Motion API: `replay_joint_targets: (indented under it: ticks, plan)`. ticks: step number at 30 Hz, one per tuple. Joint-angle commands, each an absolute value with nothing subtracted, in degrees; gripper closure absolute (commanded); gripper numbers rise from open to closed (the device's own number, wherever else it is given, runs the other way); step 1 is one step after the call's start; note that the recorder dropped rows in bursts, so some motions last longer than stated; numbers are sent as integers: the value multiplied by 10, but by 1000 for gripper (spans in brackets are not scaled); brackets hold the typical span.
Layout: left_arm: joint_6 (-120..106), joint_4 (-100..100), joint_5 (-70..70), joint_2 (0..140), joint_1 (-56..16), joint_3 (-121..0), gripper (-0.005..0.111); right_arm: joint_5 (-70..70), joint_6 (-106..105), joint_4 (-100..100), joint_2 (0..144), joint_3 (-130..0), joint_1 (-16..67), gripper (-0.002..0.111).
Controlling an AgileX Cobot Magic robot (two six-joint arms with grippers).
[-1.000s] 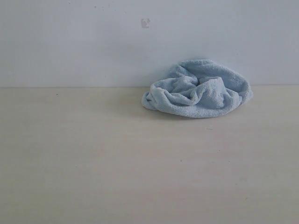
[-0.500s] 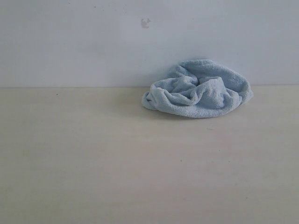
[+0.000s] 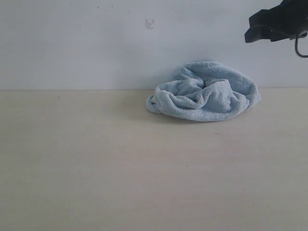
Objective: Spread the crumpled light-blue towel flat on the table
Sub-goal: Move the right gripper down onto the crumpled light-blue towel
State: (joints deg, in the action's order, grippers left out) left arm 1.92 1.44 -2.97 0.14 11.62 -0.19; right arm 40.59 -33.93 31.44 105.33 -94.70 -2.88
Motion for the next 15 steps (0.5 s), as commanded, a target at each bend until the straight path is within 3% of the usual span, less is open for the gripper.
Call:
replay_joint_targets:
  ticks: [1, 10, 15]
  plan:
    - [16, 15, -30, 0, 114, 0, 103, 390, -364, 312, 1184, -1057, -23, 47]
    - [16, 15, -30, 0, 114, 0, 103, 377, -442, 261, 1385, -1276, 39, 47]
    - [16, 15, -30, 0, 114, 0, 103, 276, -469, 234, 1442, -1309, 64, 47]
